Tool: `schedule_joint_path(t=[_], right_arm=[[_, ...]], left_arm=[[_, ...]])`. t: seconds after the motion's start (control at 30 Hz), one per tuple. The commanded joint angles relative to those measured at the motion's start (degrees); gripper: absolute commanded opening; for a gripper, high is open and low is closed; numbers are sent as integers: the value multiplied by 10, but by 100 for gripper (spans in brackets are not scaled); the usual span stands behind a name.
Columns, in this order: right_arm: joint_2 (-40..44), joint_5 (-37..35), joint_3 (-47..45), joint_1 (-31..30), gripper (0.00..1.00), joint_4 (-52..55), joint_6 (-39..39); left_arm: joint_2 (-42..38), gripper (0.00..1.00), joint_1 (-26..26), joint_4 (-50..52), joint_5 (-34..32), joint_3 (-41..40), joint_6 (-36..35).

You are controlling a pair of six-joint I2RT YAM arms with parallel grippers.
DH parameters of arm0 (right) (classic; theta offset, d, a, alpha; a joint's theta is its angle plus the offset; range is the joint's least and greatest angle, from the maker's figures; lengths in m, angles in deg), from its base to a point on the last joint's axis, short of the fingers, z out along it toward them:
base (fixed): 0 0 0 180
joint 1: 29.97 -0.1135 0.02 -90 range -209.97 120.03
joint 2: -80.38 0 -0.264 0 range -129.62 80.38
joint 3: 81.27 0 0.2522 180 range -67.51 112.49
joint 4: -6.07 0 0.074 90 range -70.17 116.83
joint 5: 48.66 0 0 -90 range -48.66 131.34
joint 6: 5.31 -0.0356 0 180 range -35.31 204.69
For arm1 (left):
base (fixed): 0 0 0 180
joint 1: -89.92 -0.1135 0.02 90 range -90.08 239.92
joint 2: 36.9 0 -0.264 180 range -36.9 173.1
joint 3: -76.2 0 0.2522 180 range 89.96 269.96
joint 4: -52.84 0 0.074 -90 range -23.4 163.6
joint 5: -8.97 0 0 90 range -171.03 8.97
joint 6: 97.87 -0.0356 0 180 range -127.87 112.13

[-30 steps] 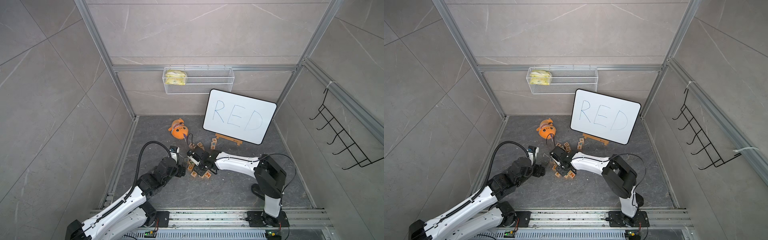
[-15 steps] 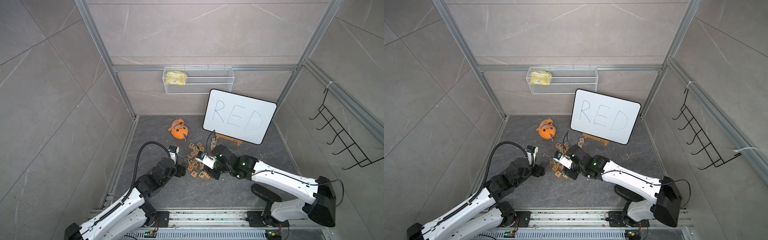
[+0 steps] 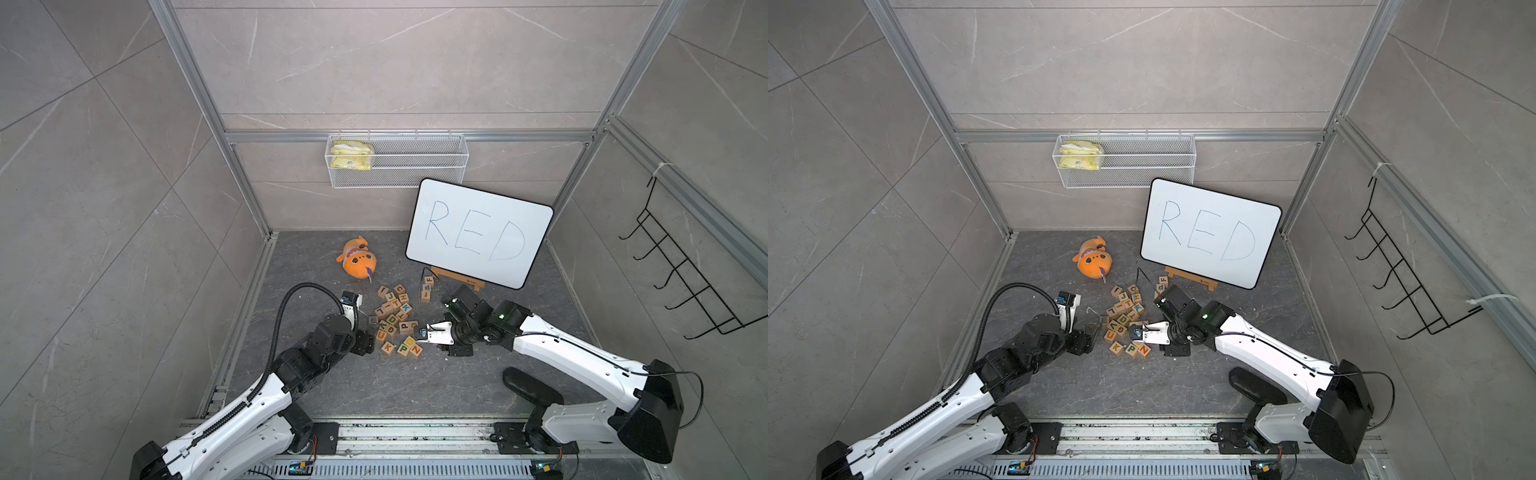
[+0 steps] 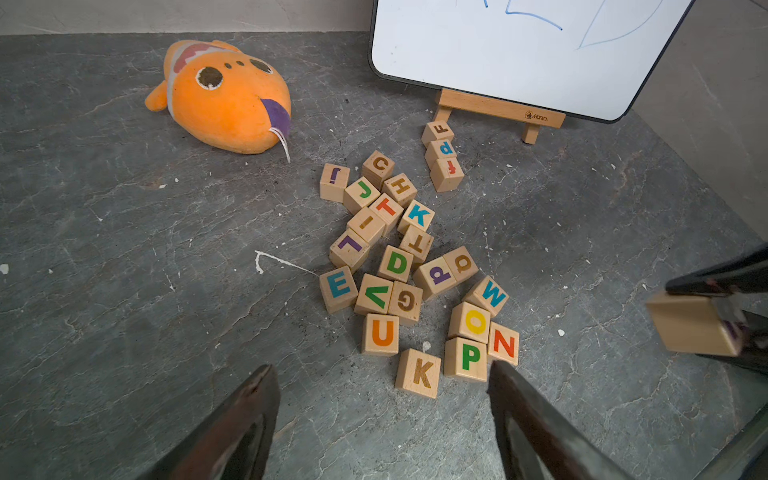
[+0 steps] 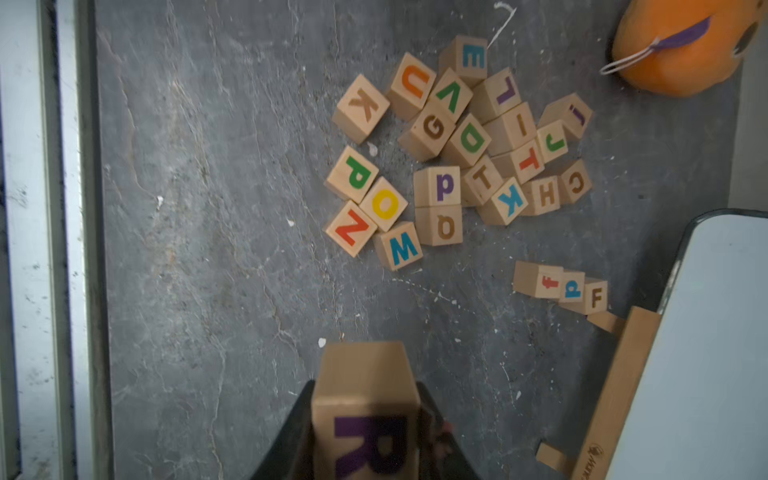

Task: Assemble the uppercase word "red" with letter blocks
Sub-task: Place the letter block at the center of the board.

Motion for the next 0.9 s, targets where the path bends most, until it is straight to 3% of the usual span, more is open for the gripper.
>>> schedule_joint_path(t=[0.0,0.13,0.4,0.7,0.87], right_arm=[[-34,39,-32,44,0,-21,56],[-71,24,-68,50,0,-46,90],[-168,40,-34,71,0,-59,83],[-199,43,-38,94,19,-102,75],[-214,45,-33,98,22,-97,82]], left_arm=[[2,82,-2,-35,20,0,4],[5,82,-2,-39,28,0,6],[4,82,-1,-41,36,0,9],[-1,82,-2,-43,33,-3,9],[4,82,-2,-44,29,-3,9]])
